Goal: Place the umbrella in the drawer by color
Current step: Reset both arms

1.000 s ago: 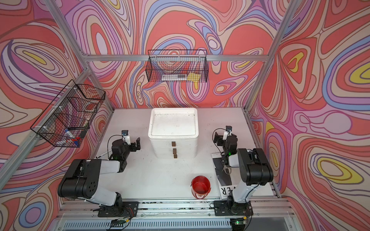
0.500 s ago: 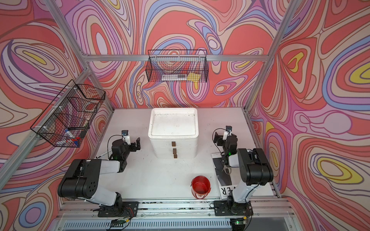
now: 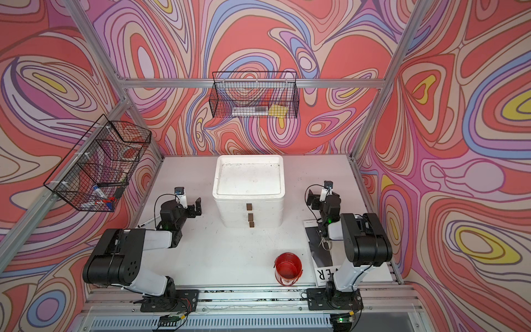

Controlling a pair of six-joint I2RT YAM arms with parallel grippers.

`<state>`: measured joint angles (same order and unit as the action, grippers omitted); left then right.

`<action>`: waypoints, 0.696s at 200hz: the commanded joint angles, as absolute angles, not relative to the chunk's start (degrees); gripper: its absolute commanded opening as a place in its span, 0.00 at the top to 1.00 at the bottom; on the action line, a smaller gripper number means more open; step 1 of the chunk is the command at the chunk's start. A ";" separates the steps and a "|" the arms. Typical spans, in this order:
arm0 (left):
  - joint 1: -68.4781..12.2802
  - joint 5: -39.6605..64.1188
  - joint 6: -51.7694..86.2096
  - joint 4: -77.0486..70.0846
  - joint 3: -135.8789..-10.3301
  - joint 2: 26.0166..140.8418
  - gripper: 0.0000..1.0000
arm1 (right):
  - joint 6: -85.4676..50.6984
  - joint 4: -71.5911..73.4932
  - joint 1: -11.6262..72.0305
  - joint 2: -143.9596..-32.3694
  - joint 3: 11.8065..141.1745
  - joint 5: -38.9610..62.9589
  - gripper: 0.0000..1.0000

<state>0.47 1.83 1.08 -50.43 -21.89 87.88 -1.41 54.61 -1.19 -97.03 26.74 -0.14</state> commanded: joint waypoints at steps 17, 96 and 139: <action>0.61 2.59 1.08 -49.90 -21.80 87.98 0.01 | -1.58 54.15 -1.32 -97.21 26.98 0.00 0.02; 0.62 2.55 1.05 -49.88 -21.80 87.99 0.01 | -1.21 52.03 -1.32 -97.96 28.48 2.37 0.02; 0.62 2.55 1.10 -49.92 -21.80 88.00 0.01 | -0.87 53.79 -1.27 -97.26 27.40 1.47 0.02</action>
<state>0.47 1.83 1.08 -50.43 -21.89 87.88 -1.19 52.71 -1.19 -97.62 28.38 1.54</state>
